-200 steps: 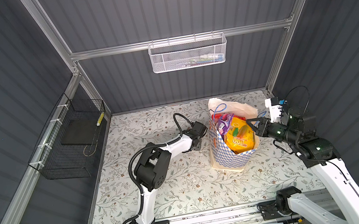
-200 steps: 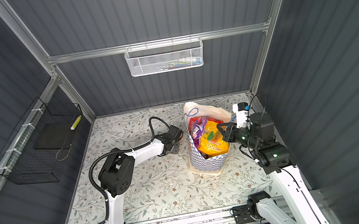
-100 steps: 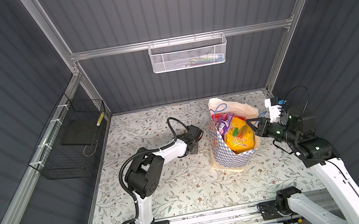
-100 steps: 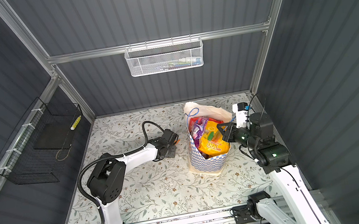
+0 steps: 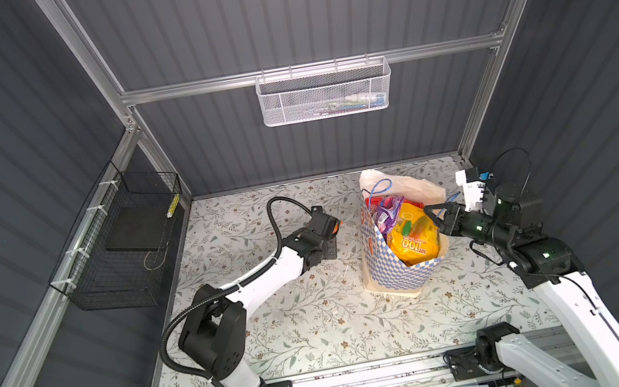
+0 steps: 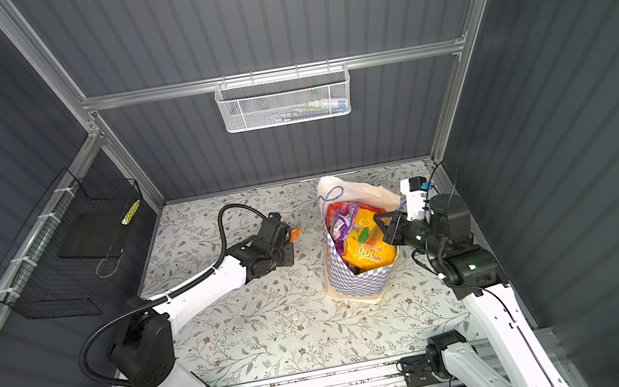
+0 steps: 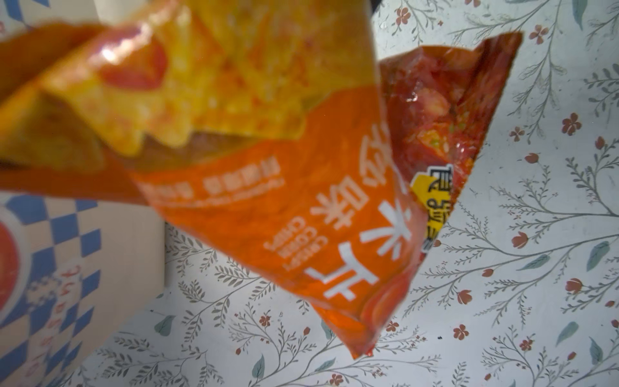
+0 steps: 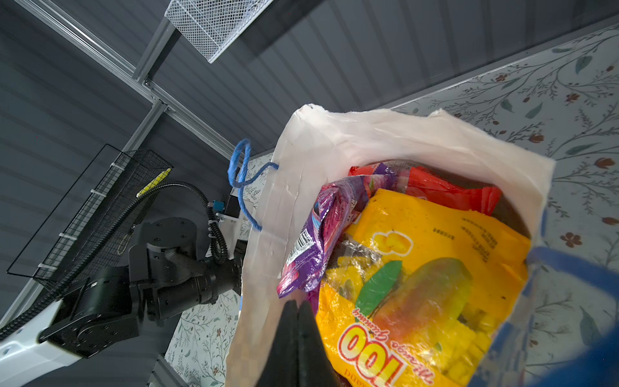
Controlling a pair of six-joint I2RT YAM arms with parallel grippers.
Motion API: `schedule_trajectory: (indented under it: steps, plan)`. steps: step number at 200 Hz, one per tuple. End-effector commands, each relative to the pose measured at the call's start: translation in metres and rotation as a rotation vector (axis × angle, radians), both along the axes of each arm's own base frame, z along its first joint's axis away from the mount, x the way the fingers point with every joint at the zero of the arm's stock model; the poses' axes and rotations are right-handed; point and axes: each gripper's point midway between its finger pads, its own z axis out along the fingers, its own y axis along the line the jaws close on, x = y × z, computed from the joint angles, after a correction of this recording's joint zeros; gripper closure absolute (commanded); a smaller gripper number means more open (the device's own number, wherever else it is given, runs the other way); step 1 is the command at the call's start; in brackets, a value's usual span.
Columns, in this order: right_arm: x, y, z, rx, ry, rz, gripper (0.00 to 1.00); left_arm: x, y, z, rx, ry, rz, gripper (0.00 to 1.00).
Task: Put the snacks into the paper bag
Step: 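Grasp the orange corn chips bag with the left gripper and lift it, then carry the orange chips bag with the left gripper over the paper bag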
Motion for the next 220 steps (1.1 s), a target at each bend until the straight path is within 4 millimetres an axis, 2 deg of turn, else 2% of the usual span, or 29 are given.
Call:
schedule_trajectory:
  steps: [1,25,45,72,78,81,88,109,128,153,169,183,208,220]
  plan:
    - [0.001,0.002,0.001,-0.002,-0.014,0.012,1.0,-0.008,0.006,0.023,-0.049,-0.012,0.007,0.98]
    - [0.002,0.004,0.003,0.005,-0.012,0.019,1.0,-0.016,0.005,0.072,-0.14,-0.076,-0.014,0.98]
    - [0.0,0.004,0.008,0.008,-0.02,0.019,1.0,-0.025,0.0,0.131,-0.266,-0.163,-0.068,0.98]
    - [-0.001,0.005,0.017,0.02,-0.033,0.024,1.0,-0.04,-0.017,0.2,-0.425,-0.233,-0.181,0.98]
    - [-0.001,0.005,0.019,0.024,-0.035,0.026,1.0,-0.043,-0.022,0.208,-0.451,-0.235,-0.21,0.98]
    - [-0.001,0.005,0.02,0.025,-0.036,0.027,1.0,-0.044,-0.026,0.225,-0.482,-0.257,-0.231,0.98]
    - [-0.002,0.006,0.021,0.031,-0.034,0.03,1.0,-0.046,-0.034,0.238,-0.513,-0.265,-0.268,0.98]
    - [-0.003,0.01,0.032,0.054,-0.048,0.049,1.0,-0.055,-0.066,0.269,-0.568,-0.276,-0.379,0.98]
    - [-0.006,0.013,0.041,0.077,-0.056,0.067,1.0,-0.072,-0.101,0.292,-0.582,-0.303,-0.483,0.99]
    - [-0.011,0.016,0.049,0.11,-0.062,0.085,1.0,-0.088,-0.144,0.304,-0.638,-0.279,-0.595,0.99]
    - [-0.013,0.015,0.053,0.118,-0.069,0.078,1.0,-0.094,-0.167,0.301,-0.688,-0.235,-0.657,0.99]
    - [-0.016,0.013,0.056,0.119,-0.072,0.071,1.0,-0.094,-0.179,0.289,-0.694,-0.194,-0.671,0.99]
    - [-0.02,0.012,0.06,0.124,-0.082,0.065,1.0,-0.092,-0.201,0.25,-0.683,-0.074,-0.689,1.0]
    - [-0.021,0.012,0.063,0.127,-0.086,0.066,1.0,-0.101,-0.211,0.234,-0.691,0.002,-0.729,1.0]
